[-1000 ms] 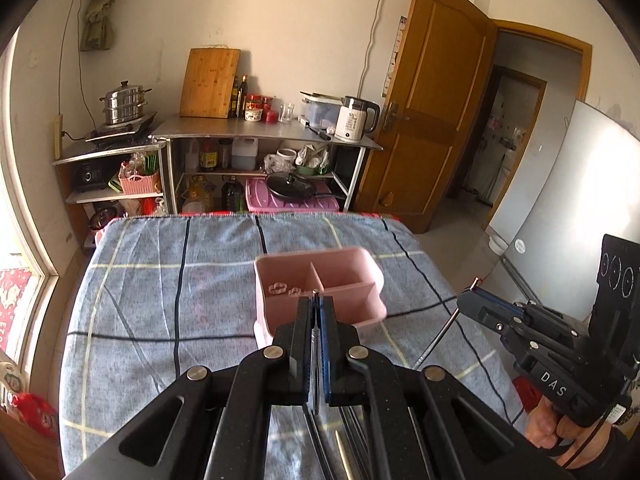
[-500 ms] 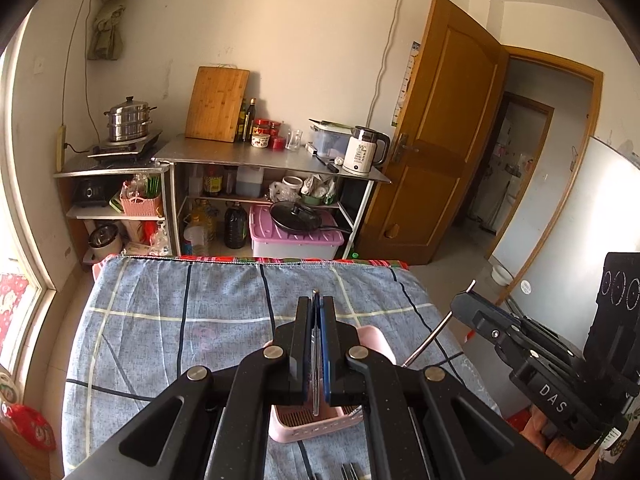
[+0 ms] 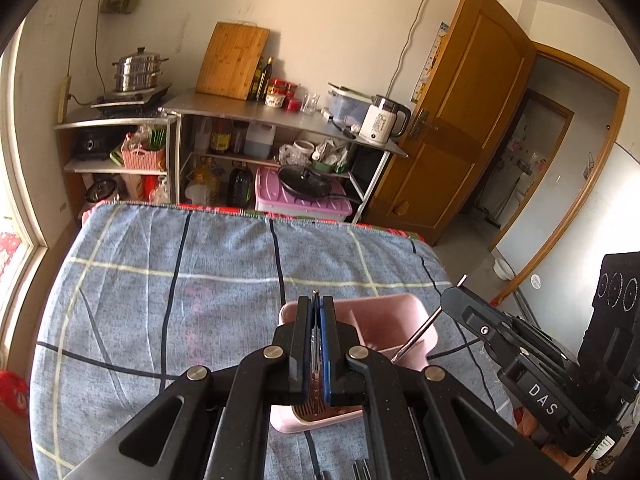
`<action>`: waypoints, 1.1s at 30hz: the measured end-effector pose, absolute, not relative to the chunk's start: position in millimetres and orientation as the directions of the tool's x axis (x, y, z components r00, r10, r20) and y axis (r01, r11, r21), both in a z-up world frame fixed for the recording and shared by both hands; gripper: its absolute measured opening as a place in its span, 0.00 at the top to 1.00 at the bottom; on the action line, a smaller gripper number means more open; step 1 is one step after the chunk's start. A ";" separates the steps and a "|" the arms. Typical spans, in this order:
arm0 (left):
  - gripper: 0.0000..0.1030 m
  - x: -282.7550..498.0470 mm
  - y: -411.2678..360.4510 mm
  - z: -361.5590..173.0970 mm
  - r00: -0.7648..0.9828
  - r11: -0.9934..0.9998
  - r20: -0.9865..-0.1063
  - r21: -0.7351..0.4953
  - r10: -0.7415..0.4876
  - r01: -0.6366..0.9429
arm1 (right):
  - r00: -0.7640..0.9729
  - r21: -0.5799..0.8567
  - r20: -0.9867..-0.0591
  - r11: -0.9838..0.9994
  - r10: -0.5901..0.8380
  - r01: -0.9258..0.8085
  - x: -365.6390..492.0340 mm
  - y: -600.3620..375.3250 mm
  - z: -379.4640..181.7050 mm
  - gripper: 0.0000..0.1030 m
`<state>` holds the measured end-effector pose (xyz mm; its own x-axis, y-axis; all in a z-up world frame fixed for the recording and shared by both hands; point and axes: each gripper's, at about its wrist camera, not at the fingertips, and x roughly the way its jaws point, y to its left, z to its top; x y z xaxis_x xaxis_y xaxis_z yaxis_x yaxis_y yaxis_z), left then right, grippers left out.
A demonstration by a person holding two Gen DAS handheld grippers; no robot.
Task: Organize utensils
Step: 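Lower the metal chopsticks into the basket and open both tools, then move both tools back down to the wooden chopsticks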
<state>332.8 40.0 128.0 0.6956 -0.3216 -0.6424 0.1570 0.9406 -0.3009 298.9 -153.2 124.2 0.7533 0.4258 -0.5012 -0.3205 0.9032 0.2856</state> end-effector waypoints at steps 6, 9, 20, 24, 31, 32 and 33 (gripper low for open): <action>0.97 333.6 38.1 106.8 0.677 0.946 -0.668 -0.288 -0.308 0.146 | 0.726 0.290 -0.538 0.903 0.428 -0.317 303.4 -152.4 105.8 0.96; 0.97 331.7 38.3 102.5 0.675 0.947 -0.672 -0.288 -0.305 0.141 | 0.716 0.292 -0.548 0.901 0.433 -0.322 302.7 -153.2 101.3 0.96; 0.92 314.1 42.8 111.3 0.684 0.952 -0.669 -0.275 -0.291 0.135 | 0.707 0.285 -0.558 0.900 0.435 -0.328 289.8 -162.1 100.7 0.94; 0.88 296.8 45.9 118.7 0.700 0.953 -0.654 -0.266 -0.287 0.143 | 0.720 0.279 -0.544 0.902 0.432 -0.330 277.8 -169.2 107.0 0.89; 0.88 250.5 48.1 118.8 0.730 0.955 -0.622 -0.255 -0.283 0.153 | 0.744 0.262 -0.527 0.911 0.411 -0.318 243.3 -185.6 111.5 0.89; 0.88 242.2 47.5 116.7 0.733 0.954 -0.617 -0.257 -0.286 0.156 | 0.744 0.259 -0.529 0.912 0.409 -0.318 237.0 -187.9 110.1 0.89; 0.88 234.2 46.4 114.5 0.736 0.953 -0.613 -0.257 -0.289 0.159 | 0.743 0.257 -0.532 0.914 0.406 -0.315 230.7 -189.7 108.3 0.89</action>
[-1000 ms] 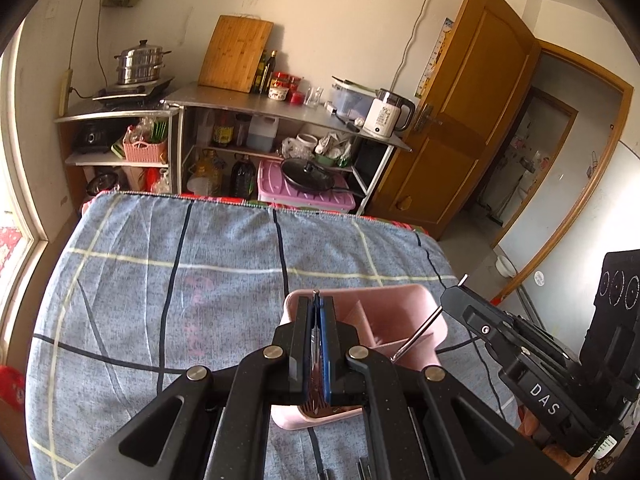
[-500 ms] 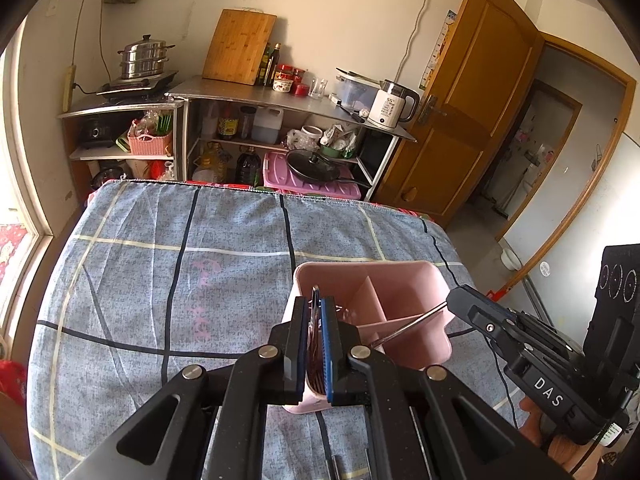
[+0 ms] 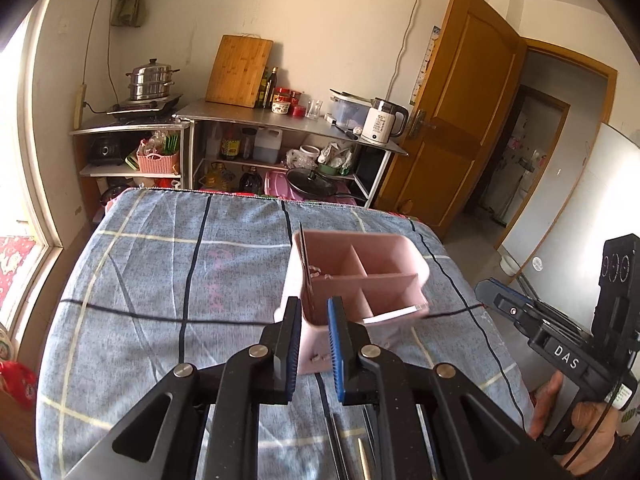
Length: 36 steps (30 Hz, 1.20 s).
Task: Organize utensils
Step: 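Move both tools back down to the wooden chopsticks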
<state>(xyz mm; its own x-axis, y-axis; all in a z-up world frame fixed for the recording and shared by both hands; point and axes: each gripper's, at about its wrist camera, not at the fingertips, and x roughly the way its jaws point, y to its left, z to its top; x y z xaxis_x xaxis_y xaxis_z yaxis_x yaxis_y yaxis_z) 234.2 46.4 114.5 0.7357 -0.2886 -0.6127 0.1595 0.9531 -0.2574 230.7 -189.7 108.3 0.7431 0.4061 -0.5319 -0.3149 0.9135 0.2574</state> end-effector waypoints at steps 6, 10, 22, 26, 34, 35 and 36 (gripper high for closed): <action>0.88 180.2 34.6 90.0 0.729 0.949 -0.611 -0.252 -0.308 0.190 | 0.736 0.258 -0.547 0.917 0.399 -0.305 185.7 -200.4 87.9 0.89; 0.88 149.7 27.0 64.7 0.700 0.944 -0.636 -0.261 -0.324 0.200 | 0.715 0.244 -0.582 0.921 0.389 -0.302 156.4 -202.6 66.3 0.89; 0.88 113.6 5.9 15.0 0.610 0.934 -0.707 -0.271 -0.358 0.233 | 0.624 0.235 -0.680 0.921 0.384 -0.310 118.2 -199.5 10.2 0.89; 0.88 118.0 -4.0 6.7 0.589 0.932 -0.722 -0.264 -0.362 0.248 | 0.610 0.232 -0.697 0.923 0.377 -0.306 122.1 -199.5 1.8 0.89; 0.88 145.4 -17.1 -13.6 0.526 0.929 -0.768 -0.266 -0.365 0.256 | 0.570 0.222 -0.737 0.926 0.364 -0.305 136.3 -197.2 -17.5 0.89; 0.88 148.1 -18.4 -15.4 0.521 0.929 -0.771 -0.266 -0.365 0.258 | 0.564 0.219 -0.742 0.926 0.363 -0.308 138.3 -196.3 -19.7 0.89; 0.88 150.3 -19.4 -16.8 0.517 0.928 -0.773 -0.266 -0.367 0.261 | 0.557 0.219 -0.746 0.925 0.364 -0.312 140.4 -195.3 -21.9 0.89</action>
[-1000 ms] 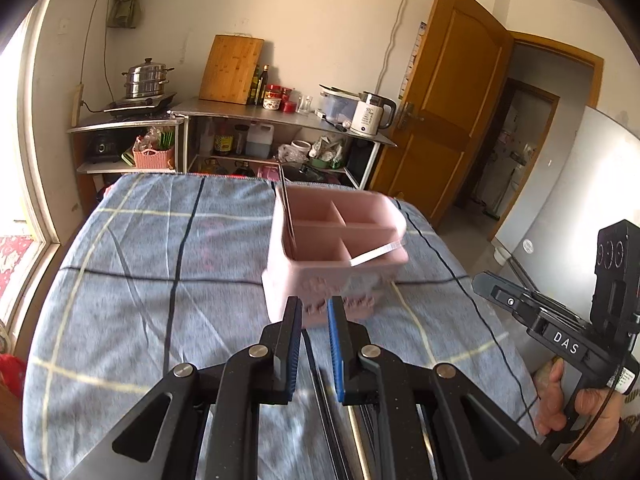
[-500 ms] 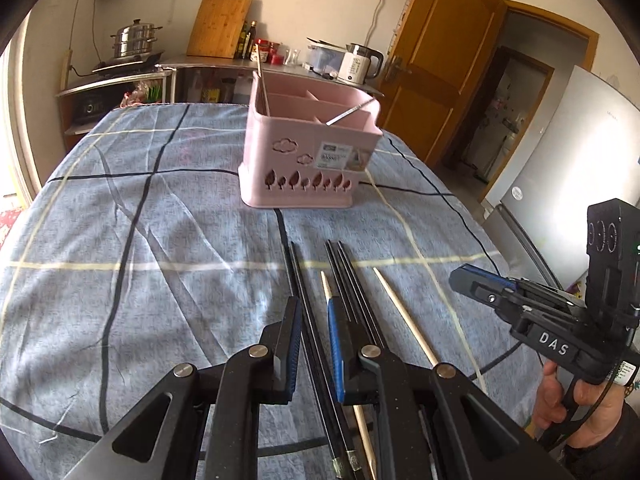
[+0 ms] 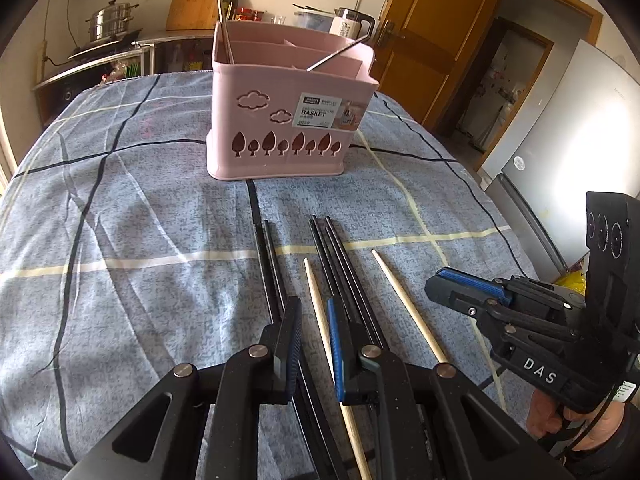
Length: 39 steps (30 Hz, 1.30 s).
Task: Organize utensils
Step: 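Move both tools back down to the wooden chopsticks, then close the left tool on a wooden chopstick while the right tool grasps another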
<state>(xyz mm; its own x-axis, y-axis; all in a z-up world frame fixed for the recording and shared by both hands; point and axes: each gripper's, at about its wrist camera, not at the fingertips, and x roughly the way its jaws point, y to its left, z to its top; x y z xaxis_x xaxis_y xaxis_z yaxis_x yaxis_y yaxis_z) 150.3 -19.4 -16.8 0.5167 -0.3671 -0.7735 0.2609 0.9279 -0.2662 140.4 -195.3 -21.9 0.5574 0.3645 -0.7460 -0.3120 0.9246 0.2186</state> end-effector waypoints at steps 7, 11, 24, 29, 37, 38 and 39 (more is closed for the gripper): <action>0.88 169.8 -30.9 -27.5 0.492 0.928 -0.792 -0.254 -0.361 0.271 | 0.518 0.208 -0.777 0.922 0.358 -0.326 154.1 -187.4 -37.4 0.89; 0.88 179.6 -38.1 -35.3 0.472 0.934 -0.813 -0.234 -0.341 0.271 | 0.504 0.198 -0.790 0.923 0.349 -0.329 160.8 -184.7 -43.2 0.89; 0.88 191.9 -49.2 -43.9 0.462 0.950 -0.841 -0.179 -0.283 0.257 | 0.506 0.181 -0.804 0.939 0.313 -0.292 164.6 -200.9 -42.6 0.89; 0.88 194.1 -55.7 -44.3 0.463 0.955 -0.850 -0.142 -0.253 0.260 | 0.501 0.169 -0.814 0.945 0.294 -0.280 171.7 -197.2 -42.4 0.89; 0.88 203.8 -67.9 -45.3 0.460 0.957 -0.860 -0.101 -0.221 0.271 | 0.482 0.154 -0.834 0.953 0.267 -0.260 188.5 -192.5 -42.6 0.89; 0.88 204.4 -69.3 -45.4 0.460 0.958 -0.861 -0.098 -0.218 0.271 | 0.479 0.158 -0.836 0.954 0.267 -0.256 190.0 -192.8 -42.5 0.89; 0.88 205.0 -70.1 -45.5 0.462 0.959 -0.861 -0.092 -0.213 0.270 | 0.479 0.153 -0.838 0.955 0.261 -0.254 190.4 -192.5 -42.8 0.92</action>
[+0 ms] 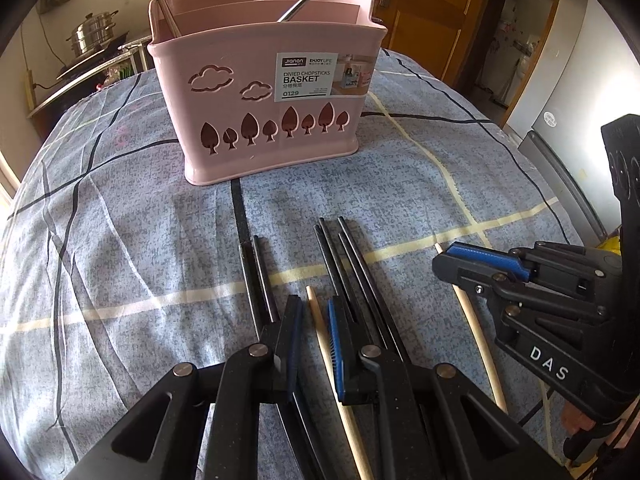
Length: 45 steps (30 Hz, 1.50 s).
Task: Organize utensils
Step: 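Close the left tool on a wooden chopstick while the right tool grasps another, then lift the wooden chopsticks with both tools and carry them over the basket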
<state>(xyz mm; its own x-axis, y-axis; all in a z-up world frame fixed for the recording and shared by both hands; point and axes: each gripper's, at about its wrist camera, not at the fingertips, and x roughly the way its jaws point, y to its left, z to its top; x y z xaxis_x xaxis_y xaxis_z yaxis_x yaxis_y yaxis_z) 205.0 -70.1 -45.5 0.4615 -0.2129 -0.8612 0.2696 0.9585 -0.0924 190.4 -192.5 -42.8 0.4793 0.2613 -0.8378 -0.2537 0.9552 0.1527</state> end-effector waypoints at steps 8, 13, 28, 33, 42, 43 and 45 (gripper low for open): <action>0.94 209.3 -57.6 -40.3 0.451 0.959 -0.855 -0.168 -0.256 0.226 | 0.492 0.159 -0.828 0.955 0.268 -0.252 188.8 -194.8 -36.8 0.93; 0.94 207.6 -49.6 -20.6 0.476 0.952 -0.831 -0.201 -0.290 0.229 | 0.522 0.163 -0.806 0.953 0.278 -0.256 188.6 -199.3 -18.9 0.94; 0.96 211.2 -31.9 85.0 0.620 0.936 -0.706 -0.195 -0.341 0.292 | 0.669 0.147 -0.683 0.952 0.294 -0.269 185.7 -207.7 61.3 0.96; 0.96 209.9 -27.2 107.6 0.658 0.934 -0.666 -0.196 -0.352 0.300 | 0.721 0.146 -0.625 0.952 0.299 -0.268 182.7 -210.7 89.9 0.96; 0.96 200.9 -21.6 116.4 0.674 0.931 -0.645 -0.206 -0.360 0.300 | 0.749 0.140 -0.591 0.953 0.299 -0.270 173.3 -214.0 102.6 0.96; 0.96 198.2 -21.5 116.6 0.674 0.931 -0.644 -0.206 -0.362 0.303 | 0.749 0.139 -0.591 0.953 0.299 -0.271 171.2 -214.0 102.2 0.96; 0.96 194.0 -21.5 117.2 0.672 0.929 -0.644 -0.207 -0.366 0.307 | 0.750 0.136 -0.590 0.952 0.300 -0.273 166.1 -215.1 102.2 0.96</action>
<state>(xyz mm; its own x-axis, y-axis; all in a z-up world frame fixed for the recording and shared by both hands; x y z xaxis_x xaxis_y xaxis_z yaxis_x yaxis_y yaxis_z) 194.0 -21.5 117.2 0.6720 -0.3659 -0.6439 0.3070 0.9288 -0.2074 166.1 -215.1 102.2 0.7500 0.2998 -0.5896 -0.2735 0.9522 0.1363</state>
